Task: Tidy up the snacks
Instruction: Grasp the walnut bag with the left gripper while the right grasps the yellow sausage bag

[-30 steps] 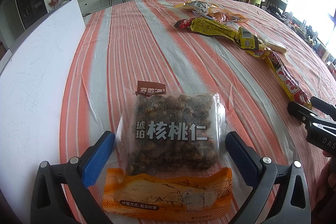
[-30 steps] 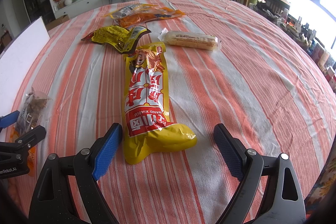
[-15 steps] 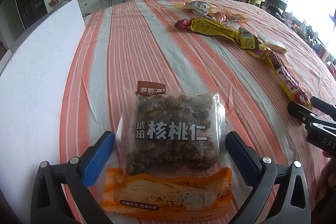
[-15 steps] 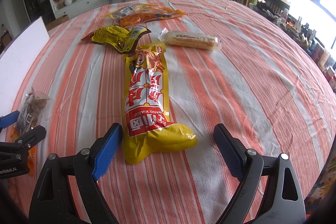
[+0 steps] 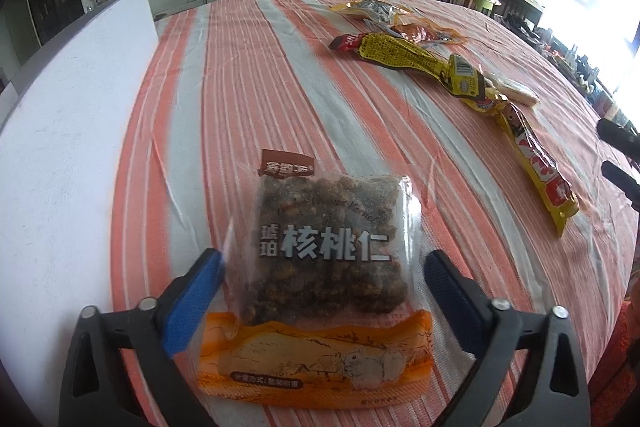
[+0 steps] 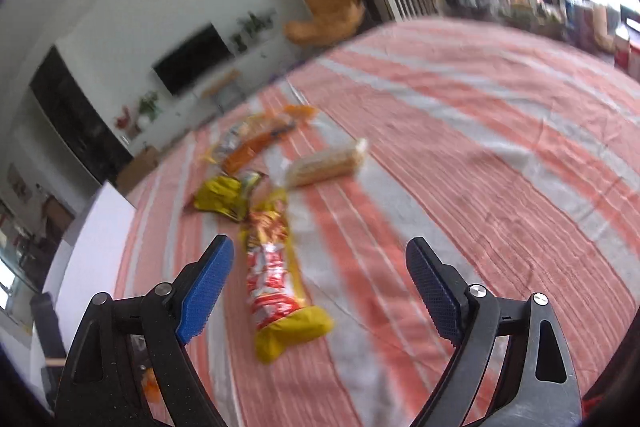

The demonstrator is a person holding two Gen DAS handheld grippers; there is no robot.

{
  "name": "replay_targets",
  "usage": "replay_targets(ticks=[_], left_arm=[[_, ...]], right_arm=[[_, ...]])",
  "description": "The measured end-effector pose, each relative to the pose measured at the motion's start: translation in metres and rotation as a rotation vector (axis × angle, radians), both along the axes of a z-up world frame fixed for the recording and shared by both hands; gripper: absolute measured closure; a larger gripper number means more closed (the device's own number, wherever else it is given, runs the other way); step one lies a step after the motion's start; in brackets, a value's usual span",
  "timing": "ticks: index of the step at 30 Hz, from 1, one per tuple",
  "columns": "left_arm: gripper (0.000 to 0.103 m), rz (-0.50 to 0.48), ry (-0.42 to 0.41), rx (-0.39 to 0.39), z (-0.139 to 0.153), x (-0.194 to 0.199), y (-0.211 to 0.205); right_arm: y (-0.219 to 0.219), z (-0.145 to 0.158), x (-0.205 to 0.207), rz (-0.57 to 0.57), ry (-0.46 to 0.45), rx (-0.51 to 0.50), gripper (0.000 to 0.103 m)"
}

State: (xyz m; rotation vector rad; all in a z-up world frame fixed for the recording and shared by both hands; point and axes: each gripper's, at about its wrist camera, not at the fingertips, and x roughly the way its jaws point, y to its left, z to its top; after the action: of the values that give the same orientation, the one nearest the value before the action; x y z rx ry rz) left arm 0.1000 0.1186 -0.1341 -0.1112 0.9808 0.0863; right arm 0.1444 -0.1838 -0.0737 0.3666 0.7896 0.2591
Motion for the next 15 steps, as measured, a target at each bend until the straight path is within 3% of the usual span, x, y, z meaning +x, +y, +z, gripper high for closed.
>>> replay_targets(ticks=[4, 6, 8, 10, 11, 15], left_arm=[[0.03, -0.025, -0.007, 0.009, 0.004, 0.0, -0.003], [0.036, -0.025, -0.021, -0.011, 0.009, -0.003, -0.002], [0.036, -0.025, -0.034, -0.081, 0.015, -0.008, 0.001], [0.036, -0.035, -0.054, -0.131, 0.021, -0.015, 0.002], [0.036, -0.045, -0.063, -0.147, 0.025, -0.019, 0.0], [0.036, -0.084, -0.096, -0.228, 0.043, -0.03, -0.008]], right_arm=[[0.04, -0.007, 0.034, 0.163, 0.132, -0.11, 0.013], [0.078, -0.016, 0.045, 0.27, 0.192, -0.218, 0.014], [0.107, -0.033, 0.051, 0.31, 0.29, -0.365, 0.016], [0.118, -0.037, 0.046, 0.3, 0.286, -0.436, 0.037], [0.121, -0.036, 0.041, 0.285, 0.273, -0.479, 0.057], [0.107, -0.031, 0.031, 0.288, 0.308, -0.379, 0.058]])
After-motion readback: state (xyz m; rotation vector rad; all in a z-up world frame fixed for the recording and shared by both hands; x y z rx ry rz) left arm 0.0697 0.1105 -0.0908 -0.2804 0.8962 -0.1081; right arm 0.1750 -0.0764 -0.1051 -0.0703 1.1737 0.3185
